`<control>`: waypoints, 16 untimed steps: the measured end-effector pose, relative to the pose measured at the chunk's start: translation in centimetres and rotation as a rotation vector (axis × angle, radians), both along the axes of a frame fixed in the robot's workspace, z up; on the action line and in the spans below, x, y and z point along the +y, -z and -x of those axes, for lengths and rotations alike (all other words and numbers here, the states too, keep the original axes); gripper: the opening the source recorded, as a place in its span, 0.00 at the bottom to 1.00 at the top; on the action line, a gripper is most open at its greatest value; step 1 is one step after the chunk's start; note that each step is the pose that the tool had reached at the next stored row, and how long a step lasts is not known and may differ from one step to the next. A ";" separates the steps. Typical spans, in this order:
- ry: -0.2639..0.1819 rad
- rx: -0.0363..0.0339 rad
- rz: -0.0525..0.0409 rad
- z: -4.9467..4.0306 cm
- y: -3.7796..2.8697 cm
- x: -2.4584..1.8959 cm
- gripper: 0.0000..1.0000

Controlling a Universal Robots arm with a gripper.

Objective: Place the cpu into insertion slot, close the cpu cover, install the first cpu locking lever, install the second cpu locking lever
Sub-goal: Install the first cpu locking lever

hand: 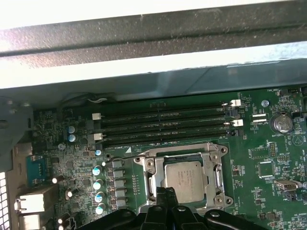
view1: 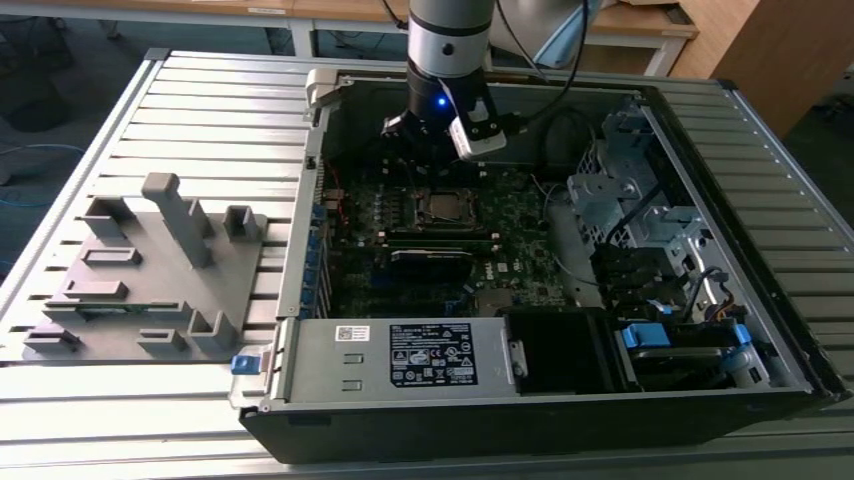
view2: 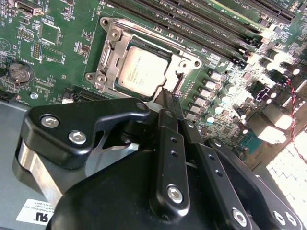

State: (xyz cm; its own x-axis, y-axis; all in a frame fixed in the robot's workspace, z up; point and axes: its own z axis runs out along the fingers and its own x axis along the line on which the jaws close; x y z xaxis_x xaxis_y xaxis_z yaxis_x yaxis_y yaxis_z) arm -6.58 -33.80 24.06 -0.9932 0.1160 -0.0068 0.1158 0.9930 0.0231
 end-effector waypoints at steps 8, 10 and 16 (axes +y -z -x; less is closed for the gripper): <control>0.000 -0.0005 -0.0006 0.47 -0.01 -0.02 0.10; 0.000 -0.0010 -0.0010 0.71 -0.01 -0.03 0.10; 0.000 -0.0015 -0.0011 0.77 -0.01 -0.03 0.10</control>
